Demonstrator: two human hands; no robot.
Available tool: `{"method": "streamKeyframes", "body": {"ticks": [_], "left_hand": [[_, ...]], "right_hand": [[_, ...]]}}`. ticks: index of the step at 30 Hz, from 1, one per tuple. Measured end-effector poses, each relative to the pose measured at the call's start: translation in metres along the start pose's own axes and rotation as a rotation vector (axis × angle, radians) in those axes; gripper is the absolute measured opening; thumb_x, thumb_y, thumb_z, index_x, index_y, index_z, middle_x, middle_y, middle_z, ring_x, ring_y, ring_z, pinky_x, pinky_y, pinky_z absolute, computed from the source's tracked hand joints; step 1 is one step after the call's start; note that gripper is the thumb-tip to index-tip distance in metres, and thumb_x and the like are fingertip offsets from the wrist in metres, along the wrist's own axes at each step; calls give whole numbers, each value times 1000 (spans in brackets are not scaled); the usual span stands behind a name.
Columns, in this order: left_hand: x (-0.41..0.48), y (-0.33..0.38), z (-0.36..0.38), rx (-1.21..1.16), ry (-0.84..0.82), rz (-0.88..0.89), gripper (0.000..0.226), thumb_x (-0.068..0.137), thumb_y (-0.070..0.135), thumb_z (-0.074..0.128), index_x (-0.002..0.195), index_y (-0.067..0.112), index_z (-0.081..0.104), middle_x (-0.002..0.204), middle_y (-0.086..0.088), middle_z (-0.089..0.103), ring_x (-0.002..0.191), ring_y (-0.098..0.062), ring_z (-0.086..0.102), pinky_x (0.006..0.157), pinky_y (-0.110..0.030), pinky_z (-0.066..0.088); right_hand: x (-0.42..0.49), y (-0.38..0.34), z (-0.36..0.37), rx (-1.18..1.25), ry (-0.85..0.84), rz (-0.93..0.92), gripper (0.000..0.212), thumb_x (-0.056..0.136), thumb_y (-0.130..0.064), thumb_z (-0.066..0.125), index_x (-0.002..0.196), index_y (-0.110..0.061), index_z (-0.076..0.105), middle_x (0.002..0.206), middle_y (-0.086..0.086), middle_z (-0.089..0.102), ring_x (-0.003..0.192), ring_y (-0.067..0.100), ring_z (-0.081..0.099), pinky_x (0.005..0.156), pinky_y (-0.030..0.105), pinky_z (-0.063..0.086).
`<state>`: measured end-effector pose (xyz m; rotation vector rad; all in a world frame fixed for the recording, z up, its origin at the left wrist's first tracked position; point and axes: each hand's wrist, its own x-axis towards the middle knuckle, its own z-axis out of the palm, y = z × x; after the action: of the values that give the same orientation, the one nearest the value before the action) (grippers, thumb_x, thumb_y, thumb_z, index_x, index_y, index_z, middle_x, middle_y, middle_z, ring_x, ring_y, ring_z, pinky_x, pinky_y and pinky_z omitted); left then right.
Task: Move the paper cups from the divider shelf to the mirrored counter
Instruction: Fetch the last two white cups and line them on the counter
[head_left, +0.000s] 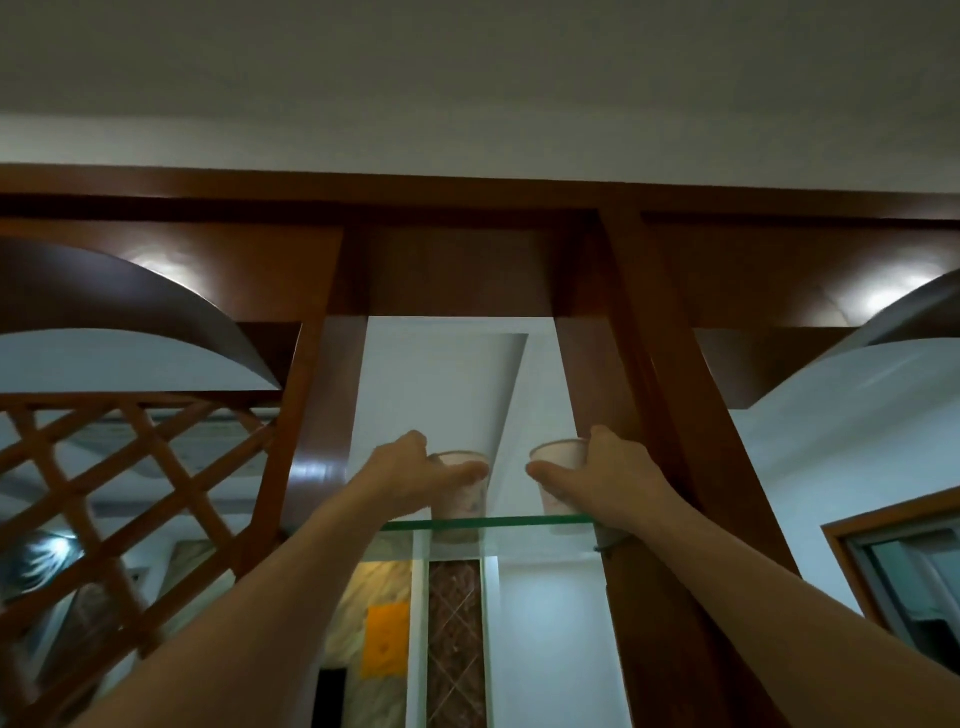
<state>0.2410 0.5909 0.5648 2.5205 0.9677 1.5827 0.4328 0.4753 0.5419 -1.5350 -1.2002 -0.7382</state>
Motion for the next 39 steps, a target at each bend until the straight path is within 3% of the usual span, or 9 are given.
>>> {"method": "streamKeyframes", "body": {"ticks": [5, 8, 11, 17, 21, 24, 30, 35, 39], "left_hand": [[15, 1, 9, 25, -55, -8, 65, 70, 70, 65, 99, 11, 64, 87, -2, 67, 80, -18, 66, 68, -26, 53], [15, -2, 9, -128, -62, 6, 60, 72, 61, 71, 105, 12, 60, 95, -6, 68, 84, -21, 68, 76, -32, 59], [6, -3, 3, -302, 19, 51, 62, 72, 52, 75, 117, 15, 55, 103, -7, 64, 89, -22, 66, 73, -34, 60], [-27, 5, -8, -496, 242, 251, 71, 70, 45, 78, 130, 18, 51, 119, -5, 60, 95, -17, 62, 64, -18, 55], [-75, 12, -19, -709, 270, 315, 81, 57, 55, 71, 128, 20, 53, 115, -4, 61, 91, -13, 65, 60, -11, 52], [-120, 8, -21, -748, 259, 340, 69, 64, 47, 73, 126, 23, 54, 109, 2, 62, 89, 0, 66, 61, -11, 51], [-225, -37, 7, -732, 182, 219, 56, 66, 40, 82, 116, 35, 58, 104, 14, 66, 97, -4, 65, 67, -17, 55], [-325, -80, 43, -653, 86, 55, 61, 64, 43, 83, 118, 34, 56, 103, 26, 64, 97, 2, 63, 68, -14, 54], [-397, -104, 64, -631, 38, -110, 65, 60, 53, 78, 120, 38, 56, 107, 21, 66, 101, -2, 63, 72, -16, 54]], "right_hand": [[10, 3, 14, 8, 73, 13, 75, 67, -72, 66, 118, -20, 50, 81, -14, 45, 67, 8, 50, 47, 17, 36], [11, 5, 13, 36, 87, 6, 76, 66, -71, 68, 120, -19, 51, 83, -13, 47, 70, 7, 52, 49, 17, 39], [6, 2, 8, 95, 102, -9, 75, 68, -68, 69, 122, -19, 52, 85, -13, 46, 72, 7, 51, 51, 17, 41], [-28, -8, -16, 315, 172, -118, 53, 70, -55, 75, 110, -28, 54, 99, -10, 57, 78, 4, 53, 56, 12, 40], [-64, -24, -43, 442, 218, -226, 66, 58, -68, 70, 112, -32, 53, 95, -23, 54, 84, 3, 56, 60, 11, 42], [-98, -27, -52, 500, 174, -235, 78, 48, -75, 63, 114, -34, 54, 99, -23, 57, 87, 3, 59, 58, 11, 48], [-191, 10, -24, 622, 6, -116, 60, 48, -69, 69, 102, -45, 58, 92, -33, 63, 90, -17, 57, 57, 3, 45], [-290, 37, 8, 639, -39, 24, 74, 51, -60, 74, 119, -34, 60, 99, -29, 63, 94, -17, 56, 63, 1, 44], [-365, 40, 27, 634, -130, 97, 75, 53, -57, 77, 123, -34, 59, 109, -35, 61, 101, -15, 55, 68, 1, 44]]}}
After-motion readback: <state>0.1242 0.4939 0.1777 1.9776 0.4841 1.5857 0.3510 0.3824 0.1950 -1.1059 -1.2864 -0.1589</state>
